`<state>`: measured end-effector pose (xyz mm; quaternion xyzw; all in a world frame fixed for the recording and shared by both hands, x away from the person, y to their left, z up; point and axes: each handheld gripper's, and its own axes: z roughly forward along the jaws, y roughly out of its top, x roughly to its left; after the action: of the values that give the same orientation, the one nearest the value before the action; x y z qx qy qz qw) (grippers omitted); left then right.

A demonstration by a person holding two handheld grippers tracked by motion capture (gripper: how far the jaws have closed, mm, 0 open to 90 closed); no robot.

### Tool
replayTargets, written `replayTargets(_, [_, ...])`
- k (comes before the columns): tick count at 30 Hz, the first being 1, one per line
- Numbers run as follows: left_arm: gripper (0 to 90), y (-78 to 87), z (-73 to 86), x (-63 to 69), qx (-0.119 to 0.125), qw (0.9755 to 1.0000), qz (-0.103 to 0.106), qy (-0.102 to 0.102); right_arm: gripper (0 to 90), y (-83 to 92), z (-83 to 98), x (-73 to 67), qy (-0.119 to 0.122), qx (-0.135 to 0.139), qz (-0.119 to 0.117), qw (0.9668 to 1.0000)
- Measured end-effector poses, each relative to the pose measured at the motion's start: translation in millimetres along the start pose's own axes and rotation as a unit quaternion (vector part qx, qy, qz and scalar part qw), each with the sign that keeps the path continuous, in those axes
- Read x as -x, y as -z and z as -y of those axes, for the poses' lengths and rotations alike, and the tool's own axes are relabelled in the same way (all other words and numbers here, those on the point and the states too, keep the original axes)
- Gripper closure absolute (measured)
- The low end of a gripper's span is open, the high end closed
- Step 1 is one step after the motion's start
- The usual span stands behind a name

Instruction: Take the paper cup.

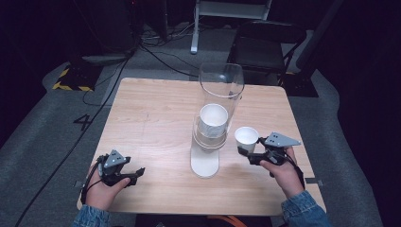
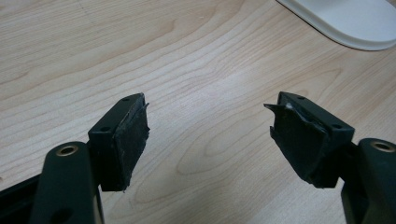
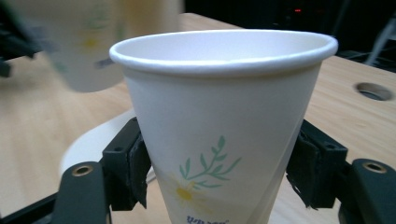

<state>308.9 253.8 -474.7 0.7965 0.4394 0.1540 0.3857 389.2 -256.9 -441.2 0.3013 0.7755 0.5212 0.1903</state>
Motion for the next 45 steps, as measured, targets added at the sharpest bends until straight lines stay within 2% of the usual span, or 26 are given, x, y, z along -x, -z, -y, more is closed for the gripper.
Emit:
replayTargets(5, [26.9, -0.8, 0.1, -0.1, 0.000, 1.0000, 0.000, -0.001, 30.9, -2.0, 1.6, 25.6, -0.029, 0.007, 0.049, 0.9983])
replayTargets(6, [26.9, -0.8, 0.1, -0.1, 0.000, 1.0000, 0.000, -0.001, 30.9, -2.0, 1.6, 25.6, -0.029, 0.007, 0.049, 0.9983])
replayTargets(7, [27.0, -1.0, 0.2, -0.3, 0.000, 1.0000, 0.000, -0.002, 30.8, -4.0, 3.3, 35.1, -0.043, 0.010, 0.069, 0.9966])
replayTargets(8, [26.9, -1.0, 0.2, -0.4, -0.001, 1.0000, 0.000, -0.002, 30.8, -4.8, 3.9, 37.6, -0.047, 0.011, 0.077, 0.9959])
replayTargets(9, [26.9, -1.0, 0.2, -0.4, -0.001, 1.0000, 0.000, -0.002, 30.8, -4.8, 3.9, 37.6, -0.047, 0.011, 0.077, 0.9959])
replayTargets(10, [26.9, -0.9, 0.3, -0.5, -0.001, 1.0000, -0.001, -0.001, 30.6, -7.8, 5.8, 44.5, -0.049, 0.009, 0.097, 0.9940])
replayTargets(14, [27.0, -0.9, 0.7, -0.4, -0.001, 1.0000, -0.001, 0.001, 30.5, -14.0, 8.8, 53.1, -0.053, 0.000, 0.125, 0.9908])
replayTargets(17, [26.9, -0.6, 0.7, -0.6, -0.003, 1.0000, 0.000, 0.001, 30.3, -17.9, 11.0, 59.7, -0.061, -0.006, 0.151, 0.9867])
replayTargets(20, [26.9, -0.7, 0.8, -0.7, -0.002, 1.0000, 0.000, 0.001, 30.2, -20.4, 13.6, 65.4, -0.078, -0.012, 0.182, 0.9801])
replayTargets(23, [26.9, -0.8, 1.0, -1.3, -0.003, 1.0000, 0.000, -0.002, 30.0, -23.5, 17.5, 69.0, -0.091, -0.022, 0.195, 0.9763])
replayTargets(25, [26.9, -0.9, 1.1, -1.3, -0.003, 1.0000, -0.001, -0.003, 30.0, -25.7, 20.2, 69.9, -0.098, -0.037, 0.201, 0.9739])
replayTargets(29, [26.9, -0.6, 1.1, -1.5, -0.003, 1.0000, 0.000, -0.003, 29.7, -28.6, 23.0, 69.6, -0.104, -0.052, 0.204, 0.9720])
replayTargets(41, [27.0, -1.5, 1.7, -1.1, -0.002, 1.0000, 0.000, 0.002, 29.5, -33.8, 33.9, 69.2, -0.118, -0.085, 0.198, 0.9693])
replayTargets(45, [26.9, -1.7, 1.5, -1.5, -0.003, 1.0000, 0.001, -0.002, 29.2, -34.8, 37.2, 69.1, -0.120, -0.082, 0.197, 0.9696])
